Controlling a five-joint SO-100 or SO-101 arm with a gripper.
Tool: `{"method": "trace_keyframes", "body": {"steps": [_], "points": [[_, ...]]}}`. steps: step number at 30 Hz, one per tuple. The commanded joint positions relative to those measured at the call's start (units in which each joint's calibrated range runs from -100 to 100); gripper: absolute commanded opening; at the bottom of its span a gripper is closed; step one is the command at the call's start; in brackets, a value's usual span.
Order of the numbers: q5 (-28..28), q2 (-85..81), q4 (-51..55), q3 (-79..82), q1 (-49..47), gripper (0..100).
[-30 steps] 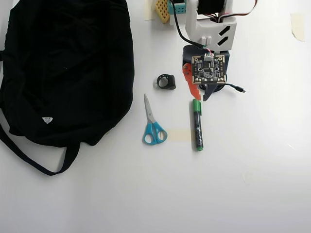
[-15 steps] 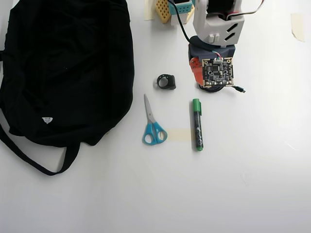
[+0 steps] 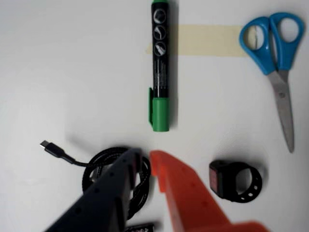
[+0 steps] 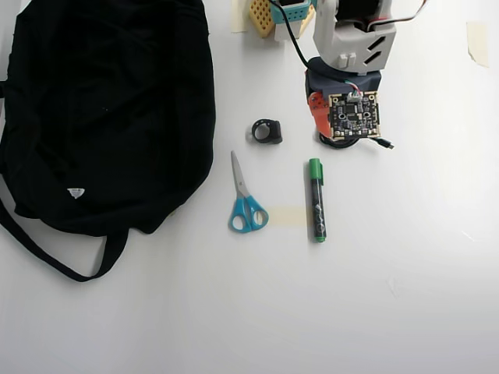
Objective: Put the green marker into the black bag
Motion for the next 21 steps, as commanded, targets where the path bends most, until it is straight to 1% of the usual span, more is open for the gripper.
{"method": "trace_keyframes", "body": {"steps": [1,13,15,18,21], "points": [[-0.17,-0.62,0.3,-1.36,-0.33,3],[-2.53,-0.54,0.3,1.52,-0.33,4],[-2.58,-0.46,0.3,1.52,-0.33,9],[-2.58,-0.46,0.3,1.52,-0.41,19],[-2.47,-0.21,0.3,1.52,-0.86,25]]}}
